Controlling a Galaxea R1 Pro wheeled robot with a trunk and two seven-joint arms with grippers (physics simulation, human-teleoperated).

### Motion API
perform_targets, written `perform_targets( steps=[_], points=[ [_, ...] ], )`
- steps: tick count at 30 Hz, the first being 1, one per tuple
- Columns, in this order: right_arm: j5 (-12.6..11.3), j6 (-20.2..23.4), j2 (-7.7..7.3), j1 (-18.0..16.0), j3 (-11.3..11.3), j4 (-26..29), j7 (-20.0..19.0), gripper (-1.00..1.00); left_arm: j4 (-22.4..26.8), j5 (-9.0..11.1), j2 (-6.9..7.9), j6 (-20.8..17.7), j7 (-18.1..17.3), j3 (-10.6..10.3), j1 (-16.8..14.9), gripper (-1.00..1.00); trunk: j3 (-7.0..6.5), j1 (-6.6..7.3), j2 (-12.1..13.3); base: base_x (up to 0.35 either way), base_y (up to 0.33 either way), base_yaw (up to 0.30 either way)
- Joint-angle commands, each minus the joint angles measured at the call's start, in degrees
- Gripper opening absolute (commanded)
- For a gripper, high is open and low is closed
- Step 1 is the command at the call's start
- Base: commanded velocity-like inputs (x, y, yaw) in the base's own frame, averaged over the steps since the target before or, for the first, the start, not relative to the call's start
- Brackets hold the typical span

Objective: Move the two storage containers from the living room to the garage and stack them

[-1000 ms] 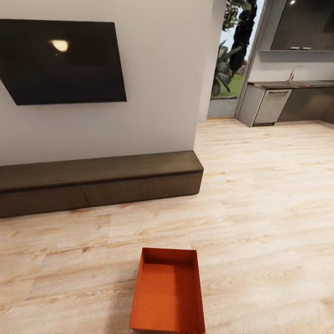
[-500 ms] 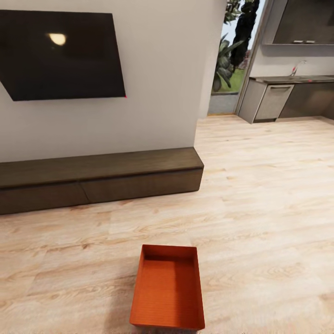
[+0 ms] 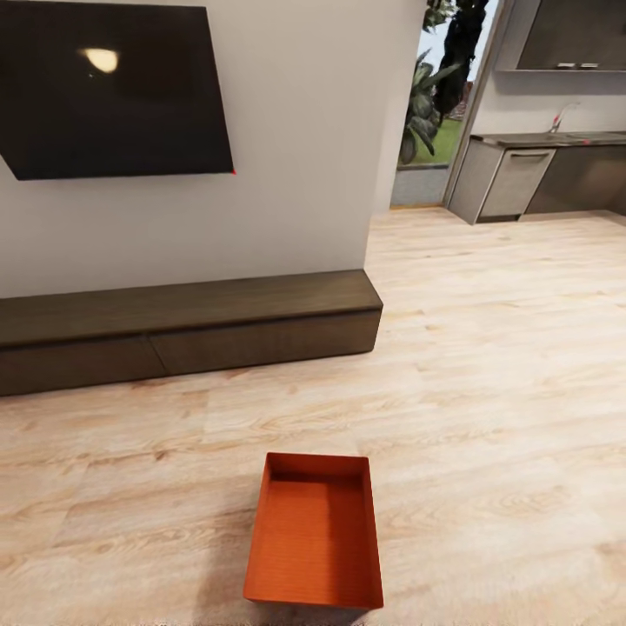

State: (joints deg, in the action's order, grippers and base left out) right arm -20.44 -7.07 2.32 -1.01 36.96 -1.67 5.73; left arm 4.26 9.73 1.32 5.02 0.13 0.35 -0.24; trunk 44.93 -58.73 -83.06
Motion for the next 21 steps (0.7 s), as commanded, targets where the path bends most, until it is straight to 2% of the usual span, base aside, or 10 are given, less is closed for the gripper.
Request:
perform_targets(
  steps=[1,21],
  points=[
    [-0.5,-0.3,0.05,0.0,0.5,-0.2,0.1,1.00,0.0,0.3,0.00,0.2,0.0,0.0,0.0,1.00,0.13,0.00,0.0,0.000,0.000,0.000],
    [-0.5,-0.3,0.05,0.0,0.5,-0.2,0.1,1.00,0.0,0.3,0.00,0.2,0.0,0.0,0.0,1.00,1.99,0.00,0.0,0.000,0.000,0.000]
  ],
)
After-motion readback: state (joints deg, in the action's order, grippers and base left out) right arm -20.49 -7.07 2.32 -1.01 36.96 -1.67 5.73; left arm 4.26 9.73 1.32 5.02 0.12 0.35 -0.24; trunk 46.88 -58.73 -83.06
